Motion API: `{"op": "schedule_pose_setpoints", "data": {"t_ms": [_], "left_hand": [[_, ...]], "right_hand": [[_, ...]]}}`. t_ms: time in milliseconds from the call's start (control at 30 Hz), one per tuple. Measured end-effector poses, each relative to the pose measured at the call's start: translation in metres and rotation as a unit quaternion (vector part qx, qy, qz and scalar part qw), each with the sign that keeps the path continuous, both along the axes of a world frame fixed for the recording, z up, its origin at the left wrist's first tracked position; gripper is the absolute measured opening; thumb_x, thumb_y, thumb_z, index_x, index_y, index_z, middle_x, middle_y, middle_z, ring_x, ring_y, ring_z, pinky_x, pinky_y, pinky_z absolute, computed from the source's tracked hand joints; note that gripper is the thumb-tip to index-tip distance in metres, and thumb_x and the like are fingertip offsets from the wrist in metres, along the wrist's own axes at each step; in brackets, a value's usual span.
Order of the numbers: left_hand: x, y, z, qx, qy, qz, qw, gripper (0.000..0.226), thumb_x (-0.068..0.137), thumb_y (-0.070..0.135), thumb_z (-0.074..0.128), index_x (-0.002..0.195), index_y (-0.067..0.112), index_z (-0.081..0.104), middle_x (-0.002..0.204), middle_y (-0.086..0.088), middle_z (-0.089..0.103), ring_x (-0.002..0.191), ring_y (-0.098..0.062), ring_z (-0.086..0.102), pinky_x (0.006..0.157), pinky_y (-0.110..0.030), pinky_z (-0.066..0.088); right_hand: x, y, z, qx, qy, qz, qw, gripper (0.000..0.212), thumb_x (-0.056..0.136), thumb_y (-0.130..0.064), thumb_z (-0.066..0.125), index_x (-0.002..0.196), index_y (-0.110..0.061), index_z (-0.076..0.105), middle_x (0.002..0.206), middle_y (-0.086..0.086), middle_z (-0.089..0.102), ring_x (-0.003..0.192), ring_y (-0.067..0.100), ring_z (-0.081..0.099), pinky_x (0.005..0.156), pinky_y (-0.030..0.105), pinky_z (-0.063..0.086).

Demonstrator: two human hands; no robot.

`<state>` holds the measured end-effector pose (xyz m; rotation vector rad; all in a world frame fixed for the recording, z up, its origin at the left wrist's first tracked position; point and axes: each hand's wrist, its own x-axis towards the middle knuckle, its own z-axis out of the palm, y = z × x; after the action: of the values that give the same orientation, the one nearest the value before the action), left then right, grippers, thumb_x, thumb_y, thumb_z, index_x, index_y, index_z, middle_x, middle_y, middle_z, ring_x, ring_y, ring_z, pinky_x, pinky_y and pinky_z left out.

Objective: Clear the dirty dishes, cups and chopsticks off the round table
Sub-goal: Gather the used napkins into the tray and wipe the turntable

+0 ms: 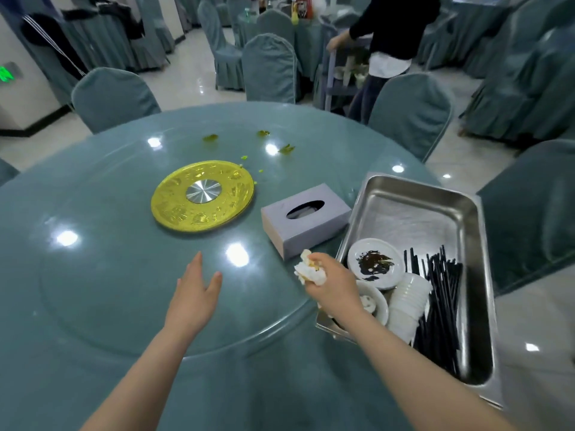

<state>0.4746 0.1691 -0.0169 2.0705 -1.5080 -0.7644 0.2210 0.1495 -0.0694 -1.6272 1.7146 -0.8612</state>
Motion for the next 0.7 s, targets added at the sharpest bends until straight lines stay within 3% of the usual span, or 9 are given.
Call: {"op": "schedule_pose_setpoints", "data": {"t_ms": [133, 367, 467, 600, 700], "left_hand": [[-0.019, 0.007, -0.003, -0.002, -0.012, -0.026, 1.000, 0.061, 0.098, 0.031, 0.044, 0.151, 0.013, 0.019, 0.156, -0.003, 0.025, 0.142, -0.028, 0.025, 0.118, -0.040, 0.014], [-0.044, 0.011, -0.019, 0.015, -0.019, -0.043, 0.999, 0.061, 0.097, 0.032, 0.045, 0.150, 0.015, 0.019, 0.156, 0.000, 0.027, 0.140, -0.027, 0.030, 0.117, -0.042, 0.016], [-0.049, 0.015, -0.025, 0.009, -0.021, -0.054, 0.998, 0.061, 0.096, 0.030, 0.047, 0.150, 0.019, 0.021, 0.154, 0.004, 0.029, 0.141, -0.025, 0.029, 0.117, -0.044, 0.018], [-0.045, 0.015, -0.035, 0.033, -0.055, -0.088, 0.994, 0.062, 0.097, 0.032, 0.047, 0.151, 0.026, 0.017, 0.159, 0.004, 0.014, 0.144, -0.018, 0.020, 0.116, -0.046, 0.019], [-0.037, 0.018, -0.042, 0.104, -0.088, -0.087, 0.987, 0.068, 0.094, 0.044, 0.047, 0.150, 0.039, 0.009, 0.160, 0.003, -0.012, 0.144, -0.029, 0.019, 0.113, -0.047, 0.026]], "right_hand": [[-0.044, 0.009, 0.004, -0.016, -0.009, -0.063, 0.998, 0.048, 0.069, -0.021, 0.075, 0.114, -0.030, 0.061, 0.104, -0.014, 0.060, 0.091, 0.007, 0.056, 0.078, 0.021, 0.038], [-0.096, 0.011, -0.011, -0.024, -0.019, -0.151, 0.988, 0.048, 0.075, -0.018, 0.072, 0.119, -0.028, 0.058, 0.112, -0.015, 0.056, 0.099, 0.002, 0.049, 0.084, 0.022, 0.038], [-0.113, -0.003, -0.018, -0.029, 0.005, -0.169, 0.985, 0.049, 0.077, -0.019, 0.072, 0.123, -0.026, 0.055, 0.123, -0.006, 0.057, 0.110, 0.011, 0.052, 0.091, 0.029, 0.043], [-0.125, -0.024, -0.022, 0.022, 0.112, -0.143, 0.983, 0.065, 0.075, -0.040, 0.074, 0.132, -0.027, 0.047, 0.133, 0.003, 0.048, 0.124, 0.025, 0.039, 0.102, 0.039, 0.036], [-0.120, -0.032, -0.018, 0.057, 0.176, -0.111, 0.976, 0.072, 0.070, -0.050, 0.074, 0.133, -0.032, 0.045, 0.139, 0.000, 0.041, 0.131, 0.025, 0.030, 0.106, 0.041, 0.027]]}}
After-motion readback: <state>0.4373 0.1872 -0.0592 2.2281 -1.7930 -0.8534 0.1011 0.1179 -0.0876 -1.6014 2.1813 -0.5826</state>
